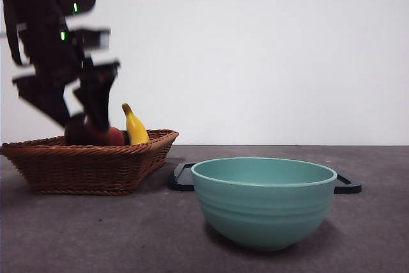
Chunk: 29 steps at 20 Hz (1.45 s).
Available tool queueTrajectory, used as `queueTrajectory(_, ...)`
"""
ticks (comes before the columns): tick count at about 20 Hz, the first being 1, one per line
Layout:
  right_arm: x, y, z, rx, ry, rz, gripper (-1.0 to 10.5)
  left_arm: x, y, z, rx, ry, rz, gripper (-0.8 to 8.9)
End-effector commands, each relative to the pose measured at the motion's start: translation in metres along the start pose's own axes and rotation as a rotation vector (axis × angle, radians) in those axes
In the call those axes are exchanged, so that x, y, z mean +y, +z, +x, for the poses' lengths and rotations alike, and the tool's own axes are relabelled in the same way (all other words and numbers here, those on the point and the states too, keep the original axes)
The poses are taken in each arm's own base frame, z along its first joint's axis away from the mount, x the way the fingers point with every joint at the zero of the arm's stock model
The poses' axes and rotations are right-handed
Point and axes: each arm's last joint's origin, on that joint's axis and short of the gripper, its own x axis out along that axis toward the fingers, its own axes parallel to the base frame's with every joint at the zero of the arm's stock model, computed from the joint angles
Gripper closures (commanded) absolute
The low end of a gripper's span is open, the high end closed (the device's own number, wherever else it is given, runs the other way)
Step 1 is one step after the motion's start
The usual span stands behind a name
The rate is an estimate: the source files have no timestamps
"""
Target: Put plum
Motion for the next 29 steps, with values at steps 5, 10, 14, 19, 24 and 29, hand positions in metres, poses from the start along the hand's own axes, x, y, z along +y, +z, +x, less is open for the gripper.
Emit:
queueTrajectory(5, 0.002, 0.005, -0.002, -0.013, 0.001, -0.007, 5.4, -0.067, -0.004, -0.101, -0.205, -0.284, 0.181, 5.13)
queueTrajectory(10, 0.002, 0.005, -0.002, -0.013, 0.001, -0.006, 5.4, -0.144, -0.018, -0.099, -0.152, -0.459, 0.405, 5.13)
queueTrajectory(14, 0.002, 0.005, -0.002, -0.013, 0.001, -0.006, 5.4, -0.179, -0.025, -0.064, -0.057, -0.501, 0.49, 5.13)
queueTrajectory(19, 0.002, 0.004, -0.002, -0.012, 0.001, -0.006, 5.4, -0.205, -0.029, -0.018, 0.01, -0.492, 0.542, 5.13)
queueTrajectory(24, 0.002, 0.005, -0.002, -0.013, 0.001, -0.007, 5.4, -0.216, -0.037, 0.013, 0.062, -0.431, 0.62, 5.13)
queueTrajectory(29, 0.002, 0.005, -0.002, -0.013, 0.001, -0.007, 5.4, -0.223, -0.04, 0.024, 0.056, -0.421, 0.646, 5.13)
